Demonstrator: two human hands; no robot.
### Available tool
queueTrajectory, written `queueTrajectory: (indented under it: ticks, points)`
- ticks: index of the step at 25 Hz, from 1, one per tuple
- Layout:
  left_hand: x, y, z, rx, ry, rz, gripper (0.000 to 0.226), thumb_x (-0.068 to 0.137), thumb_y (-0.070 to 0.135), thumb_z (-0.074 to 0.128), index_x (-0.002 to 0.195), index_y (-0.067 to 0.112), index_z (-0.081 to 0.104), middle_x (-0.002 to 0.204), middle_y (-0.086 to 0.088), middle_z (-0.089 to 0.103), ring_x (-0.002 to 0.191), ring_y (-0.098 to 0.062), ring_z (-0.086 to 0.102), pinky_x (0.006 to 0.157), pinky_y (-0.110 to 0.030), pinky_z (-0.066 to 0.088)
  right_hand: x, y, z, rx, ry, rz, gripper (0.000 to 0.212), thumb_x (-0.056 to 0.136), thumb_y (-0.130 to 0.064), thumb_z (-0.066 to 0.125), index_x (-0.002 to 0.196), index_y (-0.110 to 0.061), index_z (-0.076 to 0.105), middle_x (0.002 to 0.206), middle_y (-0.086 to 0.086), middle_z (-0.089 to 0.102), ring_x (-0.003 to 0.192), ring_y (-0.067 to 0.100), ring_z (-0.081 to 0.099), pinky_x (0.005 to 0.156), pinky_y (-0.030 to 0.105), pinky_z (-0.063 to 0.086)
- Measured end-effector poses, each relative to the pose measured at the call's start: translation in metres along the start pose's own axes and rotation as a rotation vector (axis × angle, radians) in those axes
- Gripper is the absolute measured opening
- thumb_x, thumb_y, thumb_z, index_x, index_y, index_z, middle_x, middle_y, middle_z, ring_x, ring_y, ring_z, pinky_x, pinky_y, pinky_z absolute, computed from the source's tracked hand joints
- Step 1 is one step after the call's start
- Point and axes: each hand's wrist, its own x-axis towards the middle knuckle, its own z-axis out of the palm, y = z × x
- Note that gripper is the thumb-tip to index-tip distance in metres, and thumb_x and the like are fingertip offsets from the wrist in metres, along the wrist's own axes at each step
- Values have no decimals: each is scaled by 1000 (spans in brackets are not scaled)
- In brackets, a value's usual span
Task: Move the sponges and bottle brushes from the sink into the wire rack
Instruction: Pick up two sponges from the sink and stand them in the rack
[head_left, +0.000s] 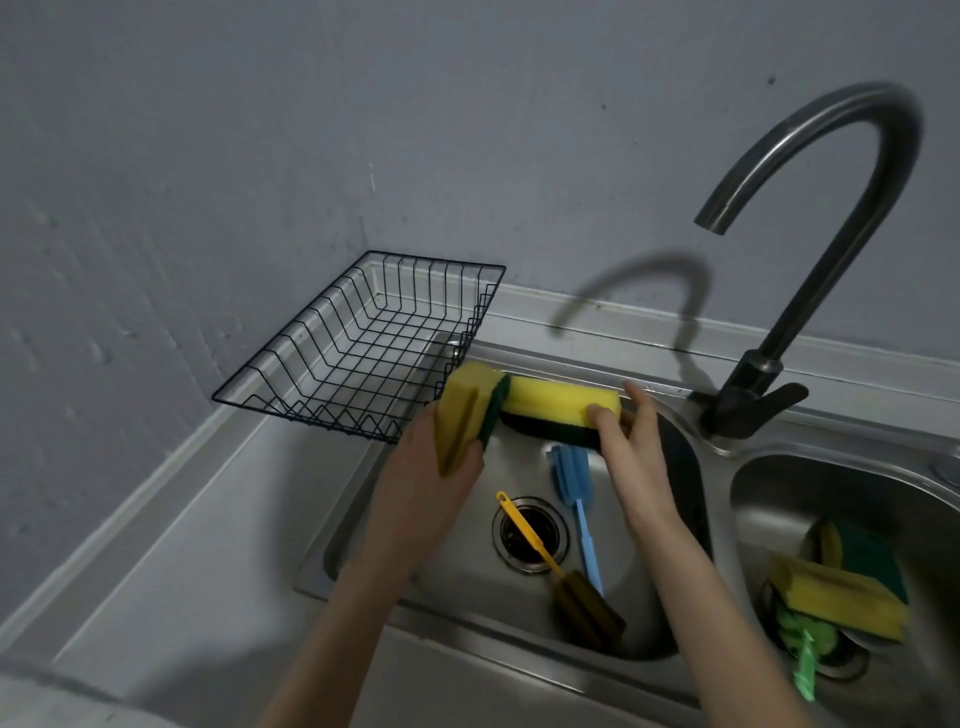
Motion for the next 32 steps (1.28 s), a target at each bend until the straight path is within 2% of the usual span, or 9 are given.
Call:
queueTrajectory:
  ticks: [3,7,10,12,15,19,24,26,32]
  points:
    - [-1,-2,-13,-16,38,-4,40,86,30,53,119,12,41,78,7,46,68,-8,45,56,-19,32,2,-13,13,38,55,-9,56,87,-33,52,136,-18,29,141,12,36,124,23,42,106,36,34]
    - [1,-2,-34,-87,49,-34,40,86,31,52,120,16,40,84,1,54,81,-26,61,72,-37,52,10,-35,36,326,73,65,35,86,-33,55,111,-9,52,110,8,56,115,25,50,108,42,37]
    - [8,-3,-51,-109,125,-10,38,86,34,51,118,15,43,81,5,51,84,-23,58,69,-26,47,14,-55,60,551,-20,46,17,90,-27,51,84,-14,59,87,2,60,95,19,58,93,30,46]
    - [16,-5,-61,-131,149,-4,34,87,33,50,115,16,44,86,1,54,82,-21,58,68,-23,46,20,-65,75,639,-71,42,15,92,-27,45,87,-19,57,89,-3,59,89,9,55,84,21,45]
    - [33,-9,-74,-130,170,12,24,87,26,51,109,20,43,83,4,52,76,-13,56,64,-21,46,34,-76,99,713,-175,78,31,93,-31,41,121,-22,47,123,3,54,111,15,51,97,27,39]
    - [58,-22,-85,-138,186,32,24,87,22,51,109,15,46,78,8,48,70,-7,52,59,-15,46,55,-87,125,636,-243,22,52,91,-19,46,138,-30,27,119,2,47,108,22,48,84,30,40]
    - [92,-45,-87,-150,173,16,16,87,23,51,101,20,43,76,9,49,66,-8,53,51,-11,47,85,-83,147,432,-244,7,72,85,-17,58,143,-23,14,124,7,48,115,21,49,103,36,41]
    - [105,-58,-87,-153,177,-18,14,87,25,51,97,22,42,75,7,49,67,-11,53,53,-20,46,99,-85,154,323,-223,3,75,83,-21,61,142,-20,15,134,8,46,118,20,49,105,38,39]
    - [139,-93,-81,-203,167,-126,28,85,30,54,111,23,46,85,8,52,80,-13,54,69,-27,46,163,-92,181,-79,-188,-81,68,81,-20,65,136,-8,27,113,-1,44,108,14,46,93,26,39]
